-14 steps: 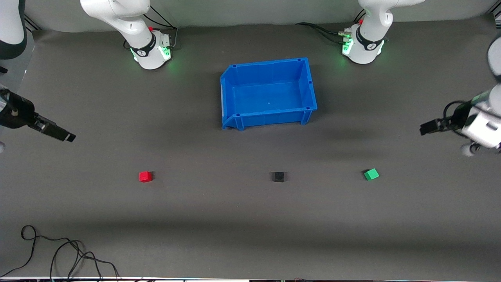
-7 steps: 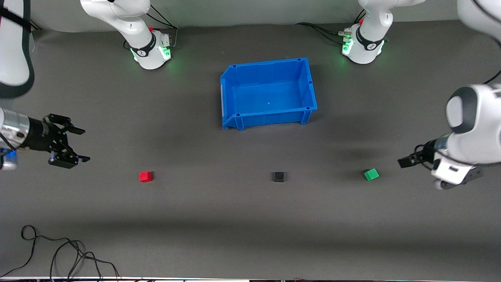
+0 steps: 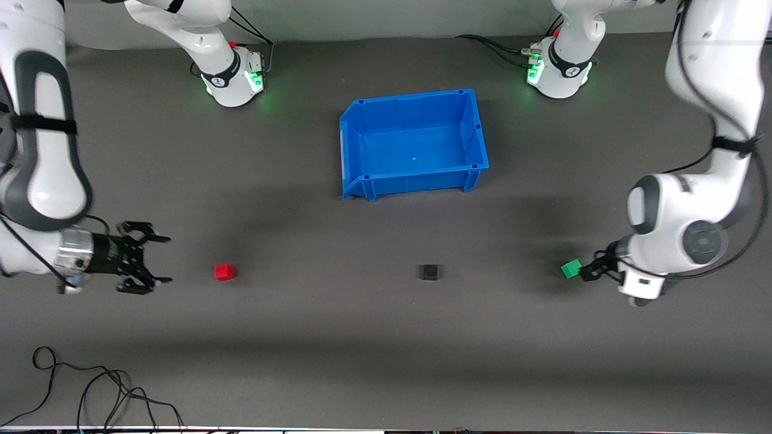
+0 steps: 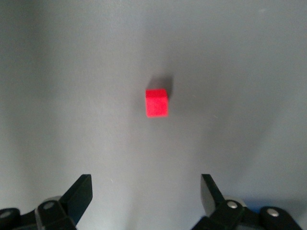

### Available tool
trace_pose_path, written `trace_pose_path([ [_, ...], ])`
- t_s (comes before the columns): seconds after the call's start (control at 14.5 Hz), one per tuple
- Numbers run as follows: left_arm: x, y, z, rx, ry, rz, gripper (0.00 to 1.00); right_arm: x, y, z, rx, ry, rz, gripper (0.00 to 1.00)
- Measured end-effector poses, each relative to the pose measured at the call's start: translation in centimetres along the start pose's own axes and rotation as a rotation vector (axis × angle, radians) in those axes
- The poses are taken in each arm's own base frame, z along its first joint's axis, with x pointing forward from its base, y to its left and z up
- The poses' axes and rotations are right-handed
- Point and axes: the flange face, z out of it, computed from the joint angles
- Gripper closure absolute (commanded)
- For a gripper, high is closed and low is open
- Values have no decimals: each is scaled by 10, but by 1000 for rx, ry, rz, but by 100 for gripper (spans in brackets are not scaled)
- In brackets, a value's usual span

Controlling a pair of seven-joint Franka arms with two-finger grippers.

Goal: Attach green and red cubes to black cube
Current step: 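Grasp the red cube with the right gripper while the left gripper grasps the green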

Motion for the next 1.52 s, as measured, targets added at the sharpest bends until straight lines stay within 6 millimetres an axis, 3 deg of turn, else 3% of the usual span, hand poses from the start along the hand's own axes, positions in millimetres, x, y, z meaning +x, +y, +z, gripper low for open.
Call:
trace_pose_path([
  [0.14, -2, 7, 21, 2, -4, -14, 30, 15, 2, 44, 29, -31, 4, 0],
  [0.35, 5, 4, 16, -6, 8, -24, 34, 36, 6, 96, 38, -84, 5, 0],
  [0.62, 11, 5, 9, -15, 22, -28, 34, 50, 4, 129, 49, -75, 26, 0],
  [0.9, 13, 6, 24, -14, 18, -28, 34, 58, 7, 153, 48, -104, 10, 2],
  [0.97, 14, 6, 29, -13, 16, -29, 41, 60, 8, 158, 43, -106, 8, 12],
  [1.04, 14, 6, 33, -13, 15, -29, 48, 61, 8, 161, 39, -106, 9, 35],
  [1.11, 14, 6, 35, -14, 15, -29, 57, 61, 9, 162, 38, -107, 9, 50],
  [1.18, 14, 6, 36, -14, 15, -29, 65, 61, 8, 162, 38, -106, 8, 59],
  [1.31, 15, 7, 36, -15, 16, -29, 83, 61, 8, 161, 40, -106, 6, 67],
  [1.52, 16, 8, 33, -19, 22, -29, 97, 61, 8, 161, 41, -106, 6, 73],
])
